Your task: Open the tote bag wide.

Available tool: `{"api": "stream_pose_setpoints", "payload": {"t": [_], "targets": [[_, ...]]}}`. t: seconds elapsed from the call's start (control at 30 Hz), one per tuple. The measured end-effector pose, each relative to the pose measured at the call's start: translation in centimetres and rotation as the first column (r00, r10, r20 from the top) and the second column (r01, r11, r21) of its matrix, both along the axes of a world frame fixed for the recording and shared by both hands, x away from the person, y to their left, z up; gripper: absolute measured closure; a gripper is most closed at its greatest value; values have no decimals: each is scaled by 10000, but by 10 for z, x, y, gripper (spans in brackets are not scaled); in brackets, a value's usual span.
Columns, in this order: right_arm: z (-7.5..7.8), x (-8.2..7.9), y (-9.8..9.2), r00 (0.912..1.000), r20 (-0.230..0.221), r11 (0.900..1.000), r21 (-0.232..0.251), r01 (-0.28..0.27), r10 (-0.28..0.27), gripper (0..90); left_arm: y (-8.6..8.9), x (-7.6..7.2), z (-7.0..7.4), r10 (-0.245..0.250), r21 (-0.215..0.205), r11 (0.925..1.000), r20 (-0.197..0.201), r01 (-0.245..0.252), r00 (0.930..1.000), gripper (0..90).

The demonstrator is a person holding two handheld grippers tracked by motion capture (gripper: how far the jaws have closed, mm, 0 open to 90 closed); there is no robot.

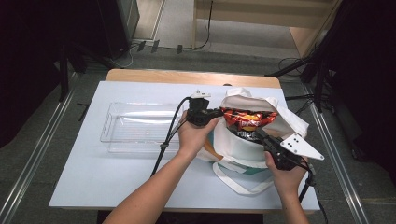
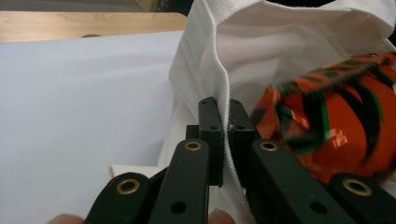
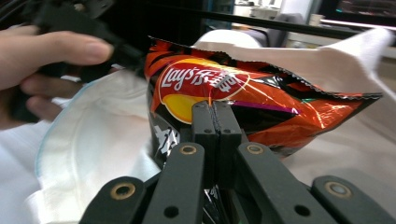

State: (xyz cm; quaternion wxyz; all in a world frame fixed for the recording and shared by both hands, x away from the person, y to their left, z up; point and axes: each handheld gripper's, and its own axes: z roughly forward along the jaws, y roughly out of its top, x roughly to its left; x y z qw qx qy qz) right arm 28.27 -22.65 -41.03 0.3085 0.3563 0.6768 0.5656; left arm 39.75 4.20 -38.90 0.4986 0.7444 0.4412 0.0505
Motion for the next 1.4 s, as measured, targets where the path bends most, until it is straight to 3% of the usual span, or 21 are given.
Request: {"api": "stream_pose_setpoints", "payload": {"t": [0.2,0.37,0.43,0.57,0.67,0.73,0.8,0.97,1.03,1.2,1.33,1.4], "targets": [[9,0,0,9988,184,9989,120,457,-459,900,-2,0,-7,-129,355,9993,-294,139,9995,888],[2,4,0,9981,-362,9984,215,516,-508,900,4,-4,-7,-37,209,9998,-170,41,9998,885],[-4,4,-5,9969,-570,9973,468,570,-543,891,4,-6,-6,-109,226,9997,-73,111,9999,884],[-3,3,-10,9930,-1052,9964,600,603,-537,738,2,-8,-5,-206,255,9995,80,204,9998,888],[-4,5,-6,9831,-1519,9943,147,1059,-1024,568,3,-9,-5,-251,194,9995,135,248,9996,889],[-6,6,-3,9752,-1744,9905,-87,1371,-1365,568,4,-10,-4,-289,183,9994,209,286,9994,890],[-7,7,-1,9713,-1875,9892,-224,1446,-1462,633,5,-10,-3,-323,151,9994,234,319,9992,890],[-8,7,-2,9687,-2066,9904,-350,1335,-1379,863,5,-11,-2,-427,42,9991,330,426,9985,888],[-10,8,-2,9699,-2075,9918,-335,1234,-1277,891,6,-12,-2,-465,73,9989,422,463,9980,881],[-9,8,-3,9713,-2019,9921,-223,1234,-1254,900,12,-15,0,-439,54,9990,790,436,9959,775],[-9,8,-2,9729,-1914,9916,-272,1267,-1296,900,16,-19,2,-205,284,9994,1211,172,9924,522],[-9,8,-1,9735,-1887,9916,-264,1268,-1295,900,19,-22,3,-129,594,9982,1624,33,9866,401]]}}
